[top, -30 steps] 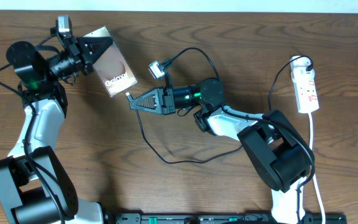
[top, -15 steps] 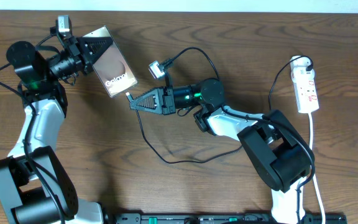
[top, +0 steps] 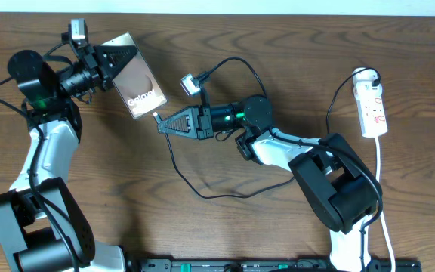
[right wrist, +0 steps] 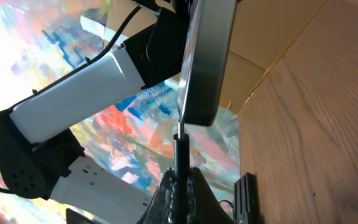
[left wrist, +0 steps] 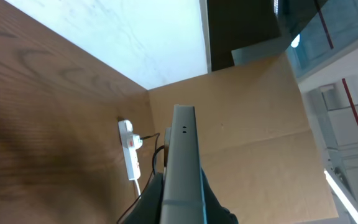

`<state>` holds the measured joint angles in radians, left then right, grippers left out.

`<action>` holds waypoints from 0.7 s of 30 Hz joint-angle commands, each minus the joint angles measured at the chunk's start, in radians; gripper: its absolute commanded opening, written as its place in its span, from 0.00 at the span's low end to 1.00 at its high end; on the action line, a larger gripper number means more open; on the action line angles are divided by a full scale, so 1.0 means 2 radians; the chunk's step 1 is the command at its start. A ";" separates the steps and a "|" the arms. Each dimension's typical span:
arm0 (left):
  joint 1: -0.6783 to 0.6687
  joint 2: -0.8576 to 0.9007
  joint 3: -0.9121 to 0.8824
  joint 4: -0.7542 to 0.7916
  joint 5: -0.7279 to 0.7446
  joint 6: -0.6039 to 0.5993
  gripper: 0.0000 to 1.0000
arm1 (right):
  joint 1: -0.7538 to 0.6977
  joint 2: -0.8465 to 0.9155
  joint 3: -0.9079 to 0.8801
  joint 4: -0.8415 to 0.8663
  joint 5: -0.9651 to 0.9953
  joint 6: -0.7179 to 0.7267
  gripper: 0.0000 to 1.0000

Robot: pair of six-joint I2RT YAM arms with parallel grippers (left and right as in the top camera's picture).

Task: Plug charger to phone and switch on socket
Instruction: 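Push the plug into the phone's port held by the left gripper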

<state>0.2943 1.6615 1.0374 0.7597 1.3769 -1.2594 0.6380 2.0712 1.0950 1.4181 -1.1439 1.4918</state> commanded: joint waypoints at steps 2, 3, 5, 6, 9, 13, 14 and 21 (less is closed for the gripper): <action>0.000 -0.007 0.002 0.004 0.011 0.002 0.07 | -0.003 0.001 0.004 0.003 0.005 0.002 0.01; 0.000 -0.007 0.002 0.004 0.012 0.003 0.07 | -0.003 0.001 0.004 0.003 0.005 0.002 0.01; 0.000 -0.007 0.002 0.004 0.013 0.002 0.08 | -0.003 0.001 0.004 0.002 0.005 0.002 0.01; 0.000 -0.007 0.002 0.004 0.013 0.003 0.07 | -0.003 0.001 0.004 0.001 0.005 0.002 0.01; 0.000 -0.007 0.002 0.004 0.013 0.002 0.07 | -0.003 0.001 0.004 0.002 0.005 0.002 0.01; -0.002 -0.007 0.002 0.003 0.013 0.002 0.08 | -0.003 0.001 0.004 0.001 0.005 0.001 0.01; -0.006 -0.007 0.002 0.003 0.013 0.002 0.07 | -0.003 0.001 0.004 0.001 0.005 0.002 0.01; -0.016 -0.007 0.002 0.003 0.013 0.002 0.07 | -0.003 0.001 0.004 0.001 0.005 0.002 0.01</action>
<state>0.2672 1.6615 1.0374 0.7593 1.3861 -1.2583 0.6376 2.0712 1.0950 1.4178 -1.1469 1.4918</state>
